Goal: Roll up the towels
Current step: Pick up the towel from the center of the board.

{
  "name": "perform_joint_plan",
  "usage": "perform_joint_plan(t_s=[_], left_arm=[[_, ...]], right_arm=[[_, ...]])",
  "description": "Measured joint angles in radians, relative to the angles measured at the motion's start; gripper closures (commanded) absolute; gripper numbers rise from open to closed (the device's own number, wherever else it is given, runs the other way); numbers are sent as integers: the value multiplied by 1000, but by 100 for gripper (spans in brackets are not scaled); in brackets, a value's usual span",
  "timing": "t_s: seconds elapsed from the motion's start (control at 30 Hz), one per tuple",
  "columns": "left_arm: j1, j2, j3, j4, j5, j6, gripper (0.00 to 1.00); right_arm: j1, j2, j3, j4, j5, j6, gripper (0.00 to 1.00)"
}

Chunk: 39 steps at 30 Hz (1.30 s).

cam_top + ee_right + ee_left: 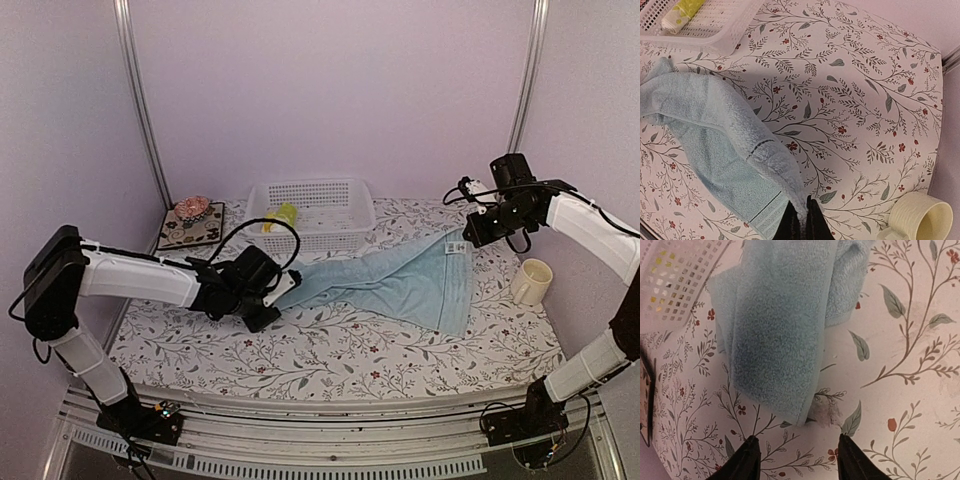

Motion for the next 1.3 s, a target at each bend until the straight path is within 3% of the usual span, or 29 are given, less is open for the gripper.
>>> perform_joint_plan(t_s=[0.27,0.6,0.93,1.3], left_arm=[[-63,123,0,80,-101,23,46],[-113,240,51,178,-335,42,47],[-126,378,160,177,-541,32,52],[-127,389,159,121,-602,-2,55]], right_arm=[[0,0,0,-3,0,6,96],[0,-2,-14,-2,-14,14,96],[0,-2,-14,-1,-42,14,96],[0,-2,-14,-1,-45,14,96]])
